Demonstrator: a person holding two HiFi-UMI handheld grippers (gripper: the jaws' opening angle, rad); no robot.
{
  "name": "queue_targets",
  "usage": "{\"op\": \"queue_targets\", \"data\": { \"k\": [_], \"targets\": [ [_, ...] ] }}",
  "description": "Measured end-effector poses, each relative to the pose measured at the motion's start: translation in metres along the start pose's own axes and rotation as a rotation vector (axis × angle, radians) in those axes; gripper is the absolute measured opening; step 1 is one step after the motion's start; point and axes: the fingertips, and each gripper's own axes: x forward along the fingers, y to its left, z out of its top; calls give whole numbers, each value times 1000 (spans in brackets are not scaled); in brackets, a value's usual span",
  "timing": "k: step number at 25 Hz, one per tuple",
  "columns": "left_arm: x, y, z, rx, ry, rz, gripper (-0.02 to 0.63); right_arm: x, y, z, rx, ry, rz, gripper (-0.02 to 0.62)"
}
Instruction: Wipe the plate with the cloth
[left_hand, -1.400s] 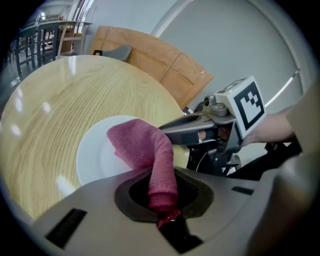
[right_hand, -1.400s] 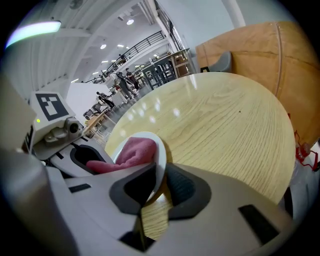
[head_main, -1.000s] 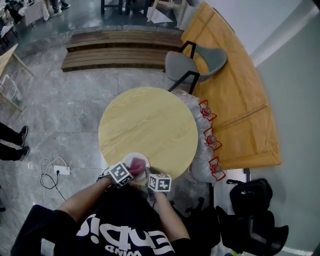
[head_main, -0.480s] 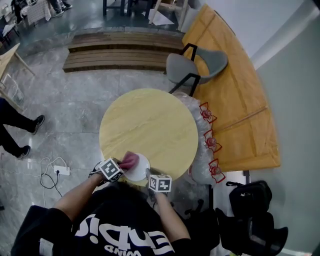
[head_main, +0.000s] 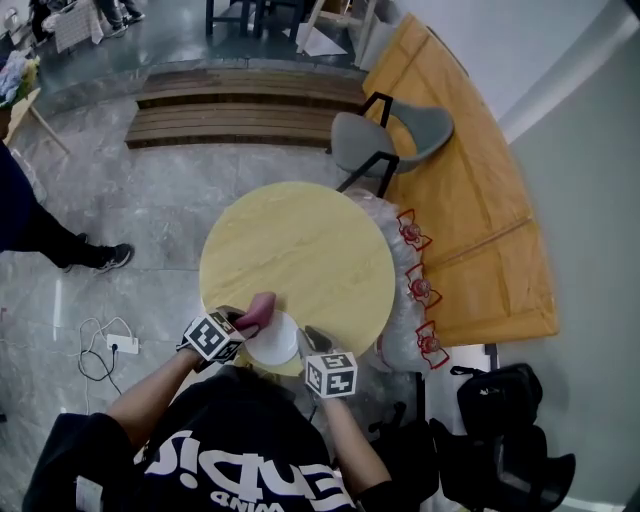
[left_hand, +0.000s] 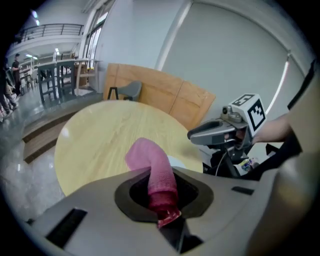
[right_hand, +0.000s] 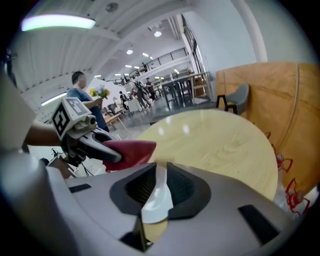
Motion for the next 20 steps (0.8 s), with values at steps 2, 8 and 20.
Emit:
{"op": "queue_targets", "data": {
  "k": [2,8,20],
  "targets": [
    [-18,-4,31,20,-105,8,52,-21,15,38,-42,-106,2,58],
    [-99,-26,127,128,-553,83,52,-99,53,142,-149,-468,-63,25],
    [-171,-56,167,160,-861,205,52,-147,72,176,-172,-653,-172,21]
  ]
}}
